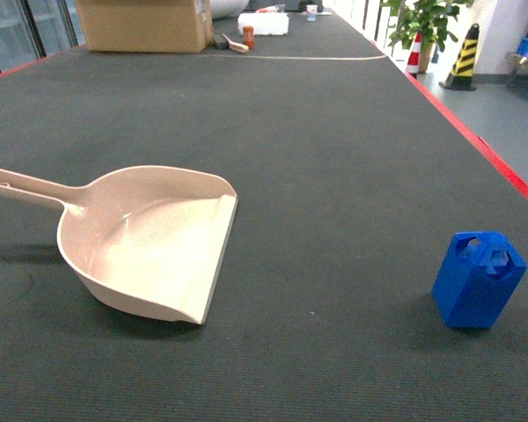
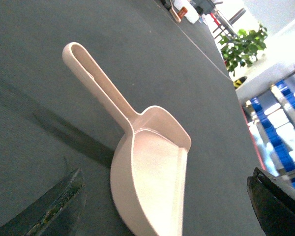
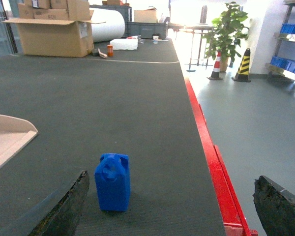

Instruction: Place part in tray to right shelf

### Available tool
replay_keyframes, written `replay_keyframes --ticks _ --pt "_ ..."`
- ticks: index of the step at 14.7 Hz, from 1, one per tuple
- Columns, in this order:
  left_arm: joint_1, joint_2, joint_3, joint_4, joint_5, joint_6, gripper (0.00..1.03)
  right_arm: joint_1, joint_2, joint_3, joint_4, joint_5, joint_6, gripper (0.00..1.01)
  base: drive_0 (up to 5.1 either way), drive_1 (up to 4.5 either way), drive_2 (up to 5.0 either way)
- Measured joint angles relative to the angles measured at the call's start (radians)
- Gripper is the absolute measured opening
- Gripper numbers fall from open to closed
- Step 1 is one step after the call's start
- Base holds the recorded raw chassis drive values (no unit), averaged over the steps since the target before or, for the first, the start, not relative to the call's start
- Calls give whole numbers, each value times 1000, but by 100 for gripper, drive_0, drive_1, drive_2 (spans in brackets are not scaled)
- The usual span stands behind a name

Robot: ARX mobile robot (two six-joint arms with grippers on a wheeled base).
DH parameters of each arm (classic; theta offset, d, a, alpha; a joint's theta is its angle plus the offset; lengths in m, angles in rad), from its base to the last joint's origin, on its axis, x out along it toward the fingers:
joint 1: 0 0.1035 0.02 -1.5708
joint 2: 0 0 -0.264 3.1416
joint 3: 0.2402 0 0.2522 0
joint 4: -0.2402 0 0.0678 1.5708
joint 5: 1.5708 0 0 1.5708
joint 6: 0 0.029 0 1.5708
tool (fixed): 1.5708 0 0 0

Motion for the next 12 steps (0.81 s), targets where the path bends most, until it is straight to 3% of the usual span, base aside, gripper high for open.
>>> replay_keyframes --ticks 1,3,5,12 --pt "35 169 59 106 39 -100 98 0 0 0 0 0 0 98 0 0 0" --pt "73 418 185 172 55 -192 98 0 0 0 0 0 0 98 0 0 0" --pt "80 584 288 175 77 -227 98 0 0 0 0 0 0 98 0 0 0" --pt "81 848 632 127 140 -276 98 0 0 0 0 0 0 98 0 0 0"
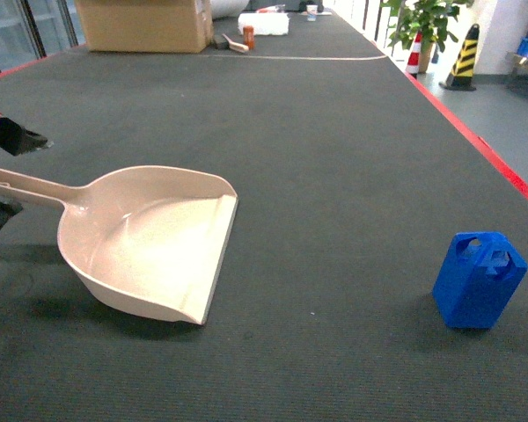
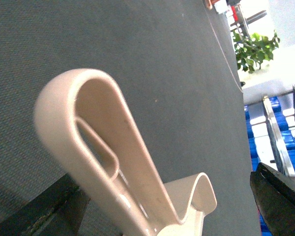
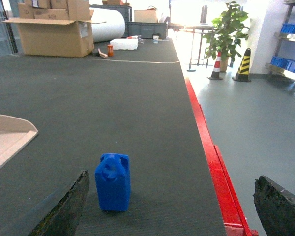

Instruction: Place part in tray to right shelf

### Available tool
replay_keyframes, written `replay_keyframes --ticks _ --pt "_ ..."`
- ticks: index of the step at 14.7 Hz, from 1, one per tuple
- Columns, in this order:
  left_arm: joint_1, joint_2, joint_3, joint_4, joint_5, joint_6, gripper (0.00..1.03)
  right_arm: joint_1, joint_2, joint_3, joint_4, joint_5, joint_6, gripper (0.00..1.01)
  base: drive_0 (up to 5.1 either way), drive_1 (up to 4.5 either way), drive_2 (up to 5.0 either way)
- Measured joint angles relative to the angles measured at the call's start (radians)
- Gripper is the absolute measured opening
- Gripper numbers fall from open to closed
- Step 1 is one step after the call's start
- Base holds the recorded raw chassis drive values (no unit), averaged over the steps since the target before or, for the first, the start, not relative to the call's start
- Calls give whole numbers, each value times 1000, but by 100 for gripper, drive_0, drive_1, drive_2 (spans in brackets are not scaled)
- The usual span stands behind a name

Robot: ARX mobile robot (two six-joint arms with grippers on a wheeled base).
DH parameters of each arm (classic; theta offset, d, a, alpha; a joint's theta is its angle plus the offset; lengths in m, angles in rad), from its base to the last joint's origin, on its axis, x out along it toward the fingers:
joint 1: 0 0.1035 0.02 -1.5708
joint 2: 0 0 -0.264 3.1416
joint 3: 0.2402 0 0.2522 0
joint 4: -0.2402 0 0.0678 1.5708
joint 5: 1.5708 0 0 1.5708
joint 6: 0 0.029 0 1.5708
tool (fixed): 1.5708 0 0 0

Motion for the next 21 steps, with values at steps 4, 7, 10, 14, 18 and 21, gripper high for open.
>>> replay_keyframes --ticks 4,7,10,14,18,21 --pt "-11 84 63 37 26 -20 89 0 0 0 0 0 0 98 0 0 0" --pt "9 149 107 104 66 -73 53 0 0 0 0 0 0 98 0 0 0" --pt "5 165 139 171 82 -168 18 0 0 0 0 0 0 98 0 0 0" --pt "-60 39 3 324 131 -262 17 0 0 0 0 0 0 98 0 0 0" --pt "-134 -95 -39 359 145 -323 17 0 0 0 0 0 0 98 0 0 0" --pt "-171 -126 -58 358 139 -349 16 0 0 0 0 0 0 98 0 0 0"
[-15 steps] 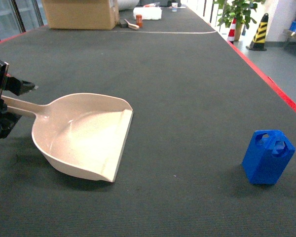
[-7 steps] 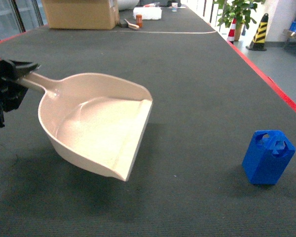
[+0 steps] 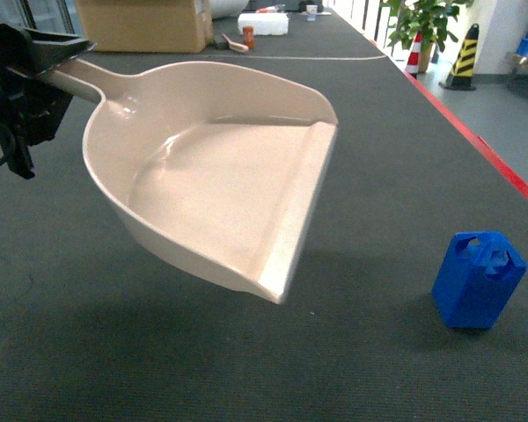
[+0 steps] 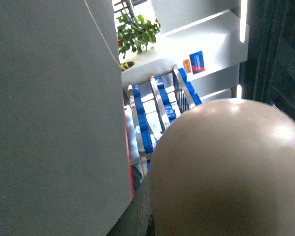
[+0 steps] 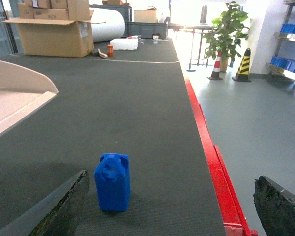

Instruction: Place part in tray to right shelf

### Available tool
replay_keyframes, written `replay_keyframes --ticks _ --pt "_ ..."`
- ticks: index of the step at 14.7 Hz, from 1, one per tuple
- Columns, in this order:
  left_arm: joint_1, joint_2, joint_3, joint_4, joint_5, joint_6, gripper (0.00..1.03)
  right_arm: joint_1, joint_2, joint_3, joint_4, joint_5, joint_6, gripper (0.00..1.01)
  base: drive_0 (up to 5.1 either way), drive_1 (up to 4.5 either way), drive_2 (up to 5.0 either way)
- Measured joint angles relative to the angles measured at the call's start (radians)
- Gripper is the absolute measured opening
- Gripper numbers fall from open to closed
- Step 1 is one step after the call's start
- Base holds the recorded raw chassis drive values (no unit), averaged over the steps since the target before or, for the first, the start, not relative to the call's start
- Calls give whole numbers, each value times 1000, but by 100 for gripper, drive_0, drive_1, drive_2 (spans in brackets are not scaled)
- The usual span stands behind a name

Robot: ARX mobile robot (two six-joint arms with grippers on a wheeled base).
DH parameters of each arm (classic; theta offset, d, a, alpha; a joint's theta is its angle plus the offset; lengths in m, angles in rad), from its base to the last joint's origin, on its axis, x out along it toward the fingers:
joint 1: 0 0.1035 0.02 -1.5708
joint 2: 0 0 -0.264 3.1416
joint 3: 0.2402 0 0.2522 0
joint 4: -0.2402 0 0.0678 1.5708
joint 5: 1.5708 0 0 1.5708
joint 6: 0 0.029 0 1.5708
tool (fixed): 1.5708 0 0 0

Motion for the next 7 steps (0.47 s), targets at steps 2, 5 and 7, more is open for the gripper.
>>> replay_keyframes --ticks 2,5,7 --pt "-36 -8 -13 -1 -11 -23 16 0 0 0 0 0 0 98 0 0 0" --pt "-232 46 -10 -9 -82 -113 16 0 0 0 0 0 0 98 0 0 0" --pt "-238 44 -11 -5 -125 -119 16 0 0 0 0 0 0 98 0 0 0"
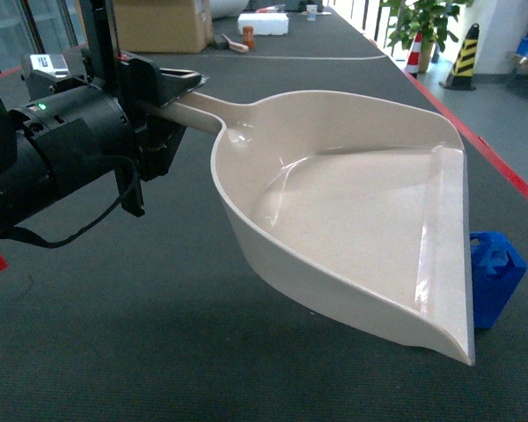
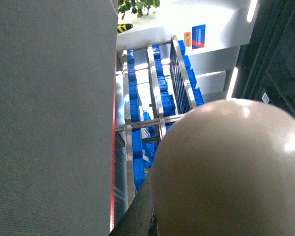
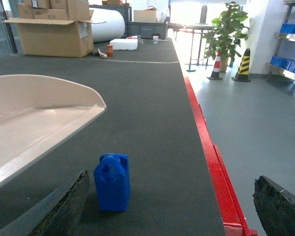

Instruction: Place part in tray to right shelf

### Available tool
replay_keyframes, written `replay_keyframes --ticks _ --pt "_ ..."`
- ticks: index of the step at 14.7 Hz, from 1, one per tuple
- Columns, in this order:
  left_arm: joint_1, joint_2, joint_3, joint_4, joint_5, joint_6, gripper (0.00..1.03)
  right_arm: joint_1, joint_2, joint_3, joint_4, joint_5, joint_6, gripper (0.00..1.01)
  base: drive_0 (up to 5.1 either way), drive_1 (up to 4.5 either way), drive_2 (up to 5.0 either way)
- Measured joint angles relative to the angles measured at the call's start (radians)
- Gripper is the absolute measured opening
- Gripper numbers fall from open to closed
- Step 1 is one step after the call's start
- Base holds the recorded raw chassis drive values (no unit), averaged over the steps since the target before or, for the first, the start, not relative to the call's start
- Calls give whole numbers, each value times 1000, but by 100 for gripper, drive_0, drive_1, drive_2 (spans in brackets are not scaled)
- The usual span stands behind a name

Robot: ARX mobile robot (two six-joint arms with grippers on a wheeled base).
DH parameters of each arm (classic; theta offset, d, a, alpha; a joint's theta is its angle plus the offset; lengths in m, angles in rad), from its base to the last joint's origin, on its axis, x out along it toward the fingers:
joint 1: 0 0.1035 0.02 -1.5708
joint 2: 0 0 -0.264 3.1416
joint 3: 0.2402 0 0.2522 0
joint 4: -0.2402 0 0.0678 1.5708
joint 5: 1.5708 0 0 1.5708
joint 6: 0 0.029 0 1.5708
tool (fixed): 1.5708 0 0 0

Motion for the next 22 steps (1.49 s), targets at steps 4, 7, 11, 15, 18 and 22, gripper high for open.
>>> replay_keyframes --ticks 4,7,11,15,18,22 --pt "-3 0 0 -1 -1 0 15 -60 207 94 -198 -57 -50 98 0 0 0" --pt "-3 -2 -1 -3 -1 1 15 -151 654 141 82 -205 -141 98 0 0 0" --pt "-3 -2 -1 -2 -1 0 15 -13 1309 324 411 -301 -262 98 0 0 0" --pt "-3 -2 -1 -2 0 0 15 79 1570 418 556 -259 -263 98 0 0 0" --pt "-3 -2 -1 -2 0 0 15 113 1690 486 608 -188 -263 98 0 0 0" --pt "-3 -2 -1 -2 0 0 15 131 1817 565 663 -131 -218 96 0 0 0"
